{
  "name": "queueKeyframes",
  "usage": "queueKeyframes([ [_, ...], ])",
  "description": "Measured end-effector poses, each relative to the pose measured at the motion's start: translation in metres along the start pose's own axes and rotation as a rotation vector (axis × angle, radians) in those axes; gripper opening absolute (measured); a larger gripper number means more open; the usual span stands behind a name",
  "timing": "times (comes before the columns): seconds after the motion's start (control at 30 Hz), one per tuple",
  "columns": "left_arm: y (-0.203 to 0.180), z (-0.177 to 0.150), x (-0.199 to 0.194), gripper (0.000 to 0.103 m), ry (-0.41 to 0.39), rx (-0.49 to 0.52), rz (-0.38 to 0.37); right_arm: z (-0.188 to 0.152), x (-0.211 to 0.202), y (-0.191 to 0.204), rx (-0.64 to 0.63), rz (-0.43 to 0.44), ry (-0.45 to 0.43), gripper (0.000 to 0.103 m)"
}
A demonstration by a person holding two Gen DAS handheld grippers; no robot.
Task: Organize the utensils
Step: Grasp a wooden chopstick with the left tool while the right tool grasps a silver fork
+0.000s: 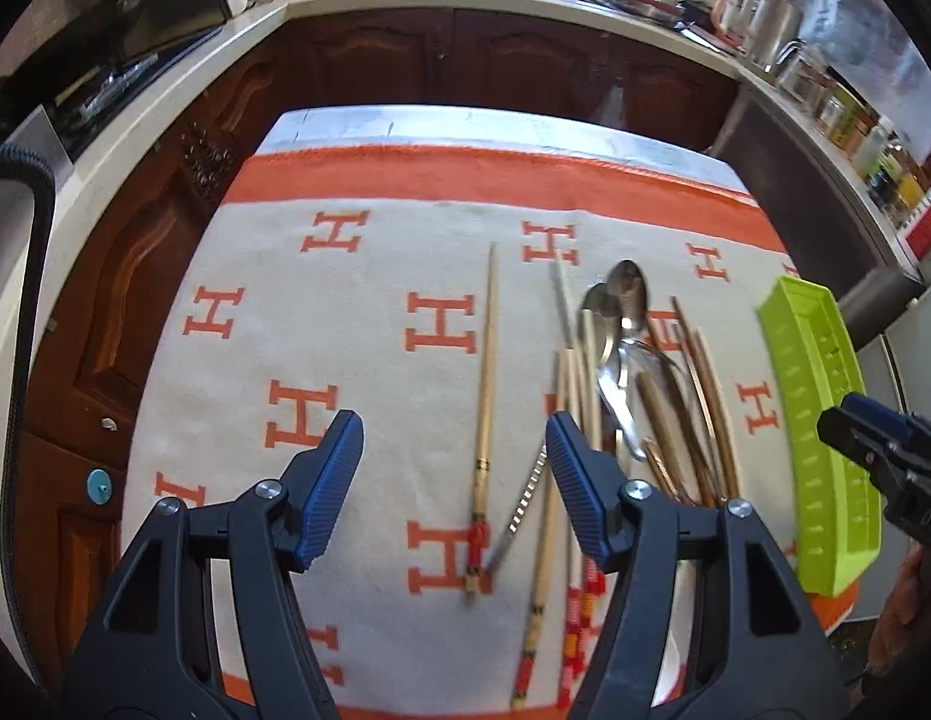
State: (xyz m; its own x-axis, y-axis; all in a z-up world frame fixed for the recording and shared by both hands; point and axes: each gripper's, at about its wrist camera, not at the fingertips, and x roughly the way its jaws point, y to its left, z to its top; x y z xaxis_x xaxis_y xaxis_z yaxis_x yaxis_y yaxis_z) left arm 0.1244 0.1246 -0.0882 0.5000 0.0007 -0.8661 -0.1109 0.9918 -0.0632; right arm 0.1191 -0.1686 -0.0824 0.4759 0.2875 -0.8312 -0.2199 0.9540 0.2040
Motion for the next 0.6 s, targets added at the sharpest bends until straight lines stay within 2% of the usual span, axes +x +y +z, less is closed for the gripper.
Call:
queueKeyframes([
  [0.13,0.010,0.006,0.034,0.055,0.041,0.006,0.022,0.006,0.044,0.011,-0.026,0.008,0.041,0.051],
  [0.23,0.010,0.009,0.054,0.046,0.072,0.012,-0.009,0.010,0.076,0.022,-0.040,0.015,0.069,0.046],
  [0.3,0.007,0.010,0.065,0.046,0.081,0.028,-0.028,0.012,0.095,0.028,-0.051,0.017,0.087,0.043],
  [0.47,-0.004,0.012,0.087,0.046,0.110,0.058,-0.011,0.015,0.133,0.038,-0.066,-0.017,0.112,0.035],
  [0.6,-0.007,0.014,0.105,0.046,0.144,0.064,0.008,0.015,0.151,0.038,-0.067,-0.039,0.108,0.022],
])
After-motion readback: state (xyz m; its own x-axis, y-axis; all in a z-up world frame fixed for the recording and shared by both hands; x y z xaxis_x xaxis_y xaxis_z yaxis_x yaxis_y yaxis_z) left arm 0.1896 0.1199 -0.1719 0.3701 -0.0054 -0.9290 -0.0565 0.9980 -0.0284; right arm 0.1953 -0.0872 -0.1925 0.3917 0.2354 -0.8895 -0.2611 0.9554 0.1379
